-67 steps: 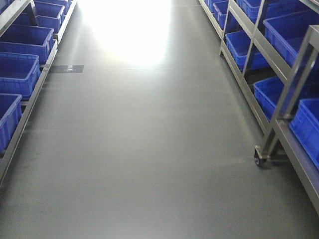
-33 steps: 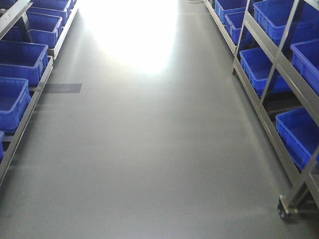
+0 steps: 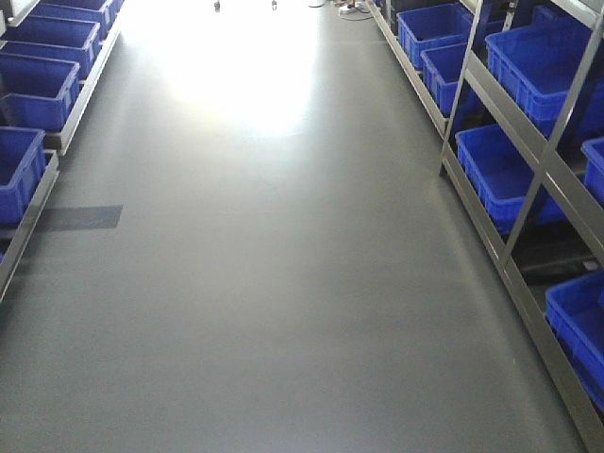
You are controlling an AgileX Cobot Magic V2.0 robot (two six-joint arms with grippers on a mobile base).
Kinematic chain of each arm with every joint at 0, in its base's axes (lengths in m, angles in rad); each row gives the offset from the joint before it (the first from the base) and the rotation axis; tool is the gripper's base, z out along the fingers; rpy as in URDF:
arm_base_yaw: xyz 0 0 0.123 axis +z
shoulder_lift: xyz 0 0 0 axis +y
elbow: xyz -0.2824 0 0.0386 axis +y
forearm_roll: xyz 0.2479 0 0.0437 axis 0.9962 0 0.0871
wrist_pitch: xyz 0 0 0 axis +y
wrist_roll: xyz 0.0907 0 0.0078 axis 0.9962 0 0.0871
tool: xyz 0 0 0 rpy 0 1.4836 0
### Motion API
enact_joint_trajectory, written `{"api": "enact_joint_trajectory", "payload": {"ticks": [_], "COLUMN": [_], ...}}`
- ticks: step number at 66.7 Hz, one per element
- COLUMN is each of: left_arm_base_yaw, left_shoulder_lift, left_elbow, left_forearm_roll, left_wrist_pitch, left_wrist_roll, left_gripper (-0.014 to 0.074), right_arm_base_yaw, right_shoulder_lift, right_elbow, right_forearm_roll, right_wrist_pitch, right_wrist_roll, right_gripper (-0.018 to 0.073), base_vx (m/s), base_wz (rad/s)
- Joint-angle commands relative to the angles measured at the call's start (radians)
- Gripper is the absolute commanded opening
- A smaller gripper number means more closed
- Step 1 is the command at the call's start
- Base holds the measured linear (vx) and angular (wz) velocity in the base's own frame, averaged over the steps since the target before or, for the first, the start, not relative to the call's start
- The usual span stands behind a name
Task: Pour parts from conveyor to right shelf
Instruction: 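Turn and drive down the aisle between shelves of blue bins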
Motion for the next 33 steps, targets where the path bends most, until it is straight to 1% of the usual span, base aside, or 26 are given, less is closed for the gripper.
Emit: {"api": "enact_joint_trajectory", "payload": {"ticks": [1, 16, 33], "left_arm_base_yaw": [-0.004, -0.004, -0.004], "left_shoulder_lift": [-0.011, -0.011, -0.011], "left_elbow": [0.027, 0.027, 0.027], "left_forearm_roll": [-0.009, -0.009, -0.009], "left_wrist_pitch": [-0.079, -0.079, -0.079], "left_wrist_roll": [-0.007, -0.007, -0.007], "left_gripper": [-0.0006, -0.0006, -0.0006], "right_arm_base_yaw": [-0.003, -0.003, -0.003], "right_shoulder_lift": [0.012, 0.012, 0.012], "right_elbow": [-0.028, -0.028, -0.028], "right_forearm_roll": [-0.008, -0.008, -0.008], "right_wrist_pitch": [-0.08, -0.08, -0.08], "right_wrist_roll": [-0.008, -0.008, -0.008], "right_gripper": [-0.0004, -0.0004, -0.0004], "base_vx": [0.67, 0.65, 0.63], "base_wz": [-0.11, -0.07, 0.07]}}
